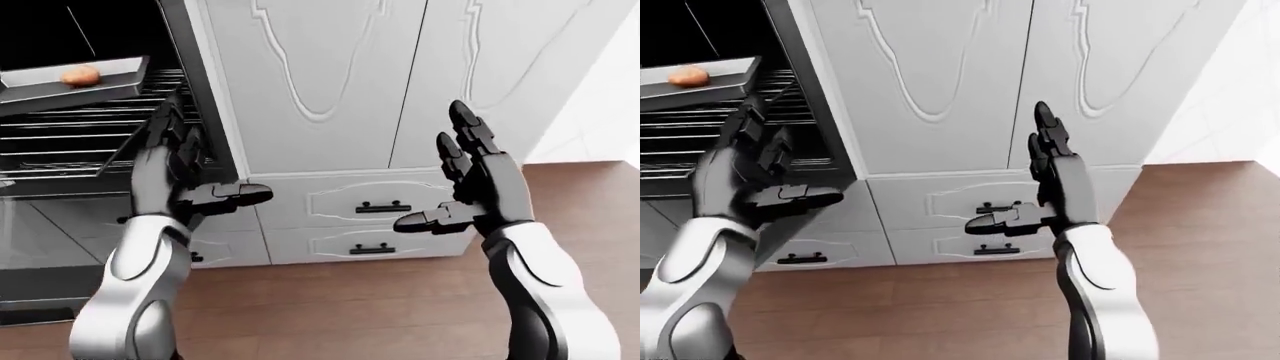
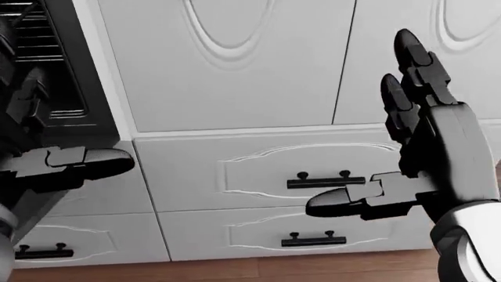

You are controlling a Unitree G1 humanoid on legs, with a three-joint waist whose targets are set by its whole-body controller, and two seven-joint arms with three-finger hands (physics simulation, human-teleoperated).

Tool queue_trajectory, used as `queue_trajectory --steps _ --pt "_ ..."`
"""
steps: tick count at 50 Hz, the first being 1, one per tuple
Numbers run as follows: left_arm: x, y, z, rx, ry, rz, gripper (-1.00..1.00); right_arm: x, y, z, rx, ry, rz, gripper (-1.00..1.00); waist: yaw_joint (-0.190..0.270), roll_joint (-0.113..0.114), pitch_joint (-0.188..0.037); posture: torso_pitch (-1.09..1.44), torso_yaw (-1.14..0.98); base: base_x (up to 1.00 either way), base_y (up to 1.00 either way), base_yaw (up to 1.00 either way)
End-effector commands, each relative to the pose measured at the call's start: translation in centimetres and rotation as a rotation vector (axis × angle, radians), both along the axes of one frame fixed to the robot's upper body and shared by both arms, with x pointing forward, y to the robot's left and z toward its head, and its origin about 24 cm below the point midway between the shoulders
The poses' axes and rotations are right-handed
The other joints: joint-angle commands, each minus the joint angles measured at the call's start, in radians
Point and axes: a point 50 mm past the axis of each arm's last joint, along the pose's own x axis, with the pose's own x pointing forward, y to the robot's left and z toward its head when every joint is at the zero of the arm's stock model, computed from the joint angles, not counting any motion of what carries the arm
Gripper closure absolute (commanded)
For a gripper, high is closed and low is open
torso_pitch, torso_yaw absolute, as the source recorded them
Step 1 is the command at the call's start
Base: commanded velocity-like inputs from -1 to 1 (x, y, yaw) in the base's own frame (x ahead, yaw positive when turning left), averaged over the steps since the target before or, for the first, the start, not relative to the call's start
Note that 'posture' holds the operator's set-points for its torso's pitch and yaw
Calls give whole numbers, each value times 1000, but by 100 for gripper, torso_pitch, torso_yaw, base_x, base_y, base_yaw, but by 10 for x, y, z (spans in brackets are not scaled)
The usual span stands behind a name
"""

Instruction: Pick the sweet potato from the top rack in the oven and place it on the plate on the counter.

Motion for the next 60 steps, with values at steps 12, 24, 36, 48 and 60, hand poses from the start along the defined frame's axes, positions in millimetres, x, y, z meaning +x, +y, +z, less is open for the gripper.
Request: queue_trajectory --steps 12,24,36,48,60 --pt "-8 -4 26 14 -125 -32 -100 -10 3 28 42 -140 55 -100 45 -134 -13 0 0 37 -21 12" --pt "-11 2 31 9 -131 -20 -100 -21 13 53 17 -195 117 -100 20 -34 -12 0 0 4 0 100" --pt "-10 6 28 1 -128 -14 -100 -18 30 55 -12 -189 201 -100 18 -103 -5 0 0 0 0 100" --pt "-10 6 36 18 -132 -21 -100 -11 32 60 -27 -184 207 -100 8 -77 -23 0 0 0 0 100" --pt "-9 5 35 16 -123 -30 -100 1 31 53 -30 -162 188 -100 35 -60 -16 0 0 22 0 99"
